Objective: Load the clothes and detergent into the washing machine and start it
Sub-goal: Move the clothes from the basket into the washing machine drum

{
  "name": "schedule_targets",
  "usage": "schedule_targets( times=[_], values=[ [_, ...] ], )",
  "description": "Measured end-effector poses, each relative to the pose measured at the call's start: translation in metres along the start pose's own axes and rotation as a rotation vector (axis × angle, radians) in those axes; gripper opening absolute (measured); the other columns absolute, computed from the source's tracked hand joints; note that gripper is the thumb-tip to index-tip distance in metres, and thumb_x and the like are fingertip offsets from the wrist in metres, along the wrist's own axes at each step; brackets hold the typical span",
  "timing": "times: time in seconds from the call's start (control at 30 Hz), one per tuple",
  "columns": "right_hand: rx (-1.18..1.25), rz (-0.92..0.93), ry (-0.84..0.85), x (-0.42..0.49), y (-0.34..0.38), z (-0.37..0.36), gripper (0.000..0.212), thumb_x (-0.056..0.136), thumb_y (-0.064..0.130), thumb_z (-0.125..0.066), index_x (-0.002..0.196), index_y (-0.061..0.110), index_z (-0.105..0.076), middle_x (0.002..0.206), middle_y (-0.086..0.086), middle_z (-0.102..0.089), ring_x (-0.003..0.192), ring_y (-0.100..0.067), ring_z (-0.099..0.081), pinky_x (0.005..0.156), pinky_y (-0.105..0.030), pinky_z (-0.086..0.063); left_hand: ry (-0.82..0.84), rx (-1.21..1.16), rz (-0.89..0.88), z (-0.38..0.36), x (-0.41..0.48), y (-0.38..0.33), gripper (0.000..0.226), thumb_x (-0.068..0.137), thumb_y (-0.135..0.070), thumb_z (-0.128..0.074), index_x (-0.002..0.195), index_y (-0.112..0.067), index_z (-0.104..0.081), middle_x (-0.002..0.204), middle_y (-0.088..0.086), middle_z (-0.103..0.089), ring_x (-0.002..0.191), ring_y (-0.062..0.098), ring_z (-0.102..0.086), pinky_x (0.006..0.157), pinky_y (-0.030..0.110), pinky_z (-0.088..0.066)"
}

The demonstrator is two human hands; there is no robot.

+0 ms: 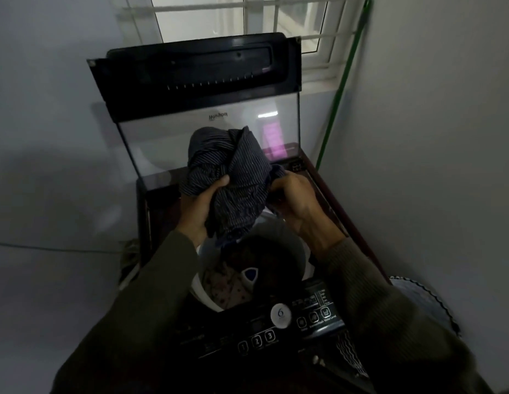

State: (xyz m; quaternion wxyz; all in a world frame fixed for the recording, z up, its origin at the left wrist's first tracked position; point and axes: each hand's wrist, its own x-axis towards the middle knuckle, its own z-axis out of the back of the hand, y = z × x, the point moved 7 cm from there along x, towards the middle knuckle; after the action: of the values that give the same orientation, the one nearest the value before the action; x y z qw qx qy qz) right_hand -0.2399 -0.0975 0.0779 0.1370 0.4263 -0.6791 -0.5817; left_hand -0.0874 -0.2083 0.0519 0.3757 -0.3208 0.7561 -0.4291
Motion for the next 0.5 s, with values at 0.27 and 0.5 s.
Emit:
schedule_targets(
  times=[0.27, 0.5],
  values=[
    [-0.039, -0.056, 0.165, -0.011, 0.000, -0.017, 0.027, 0.092, 0.028, -0.065, 0.114, 0.011, -0.069, 0.103, 0.000, -0.074, 0.081, -0.006, -0.073, 0.060, -0.014, -0.053, -0.100, 0.181, -0.148, -0.009, 0.017, 0.014, 0.067, 0.079, -0.032, -0.080, 0.138, -0.018, -0.052, 0.135, -0.001, -0.060, 0.121, 0.016, -0.059, 0.104, 0.037, -0.049],
    [-0.273, -0.144, 0.162, 0.011, -0.021, 0.012, 0.063, 0.075, 0.025, -0.085, 0.130, 0.015, -0.056, 0.114, -0.001, -0.069, 0.090, -0.008, -0.072, 0.072, -0.023, -0.059, -0.126, 0.449, 0.009, -0.014, 0.042, 0.073, 0.088, 0.074, -0.062, -0.075, 0.145, -0.026, -0.036, 0.140, -0.008, -0.041, 0.129, 0.014, -0.045, 0.102, 0.028, -0.042]
  ],
)
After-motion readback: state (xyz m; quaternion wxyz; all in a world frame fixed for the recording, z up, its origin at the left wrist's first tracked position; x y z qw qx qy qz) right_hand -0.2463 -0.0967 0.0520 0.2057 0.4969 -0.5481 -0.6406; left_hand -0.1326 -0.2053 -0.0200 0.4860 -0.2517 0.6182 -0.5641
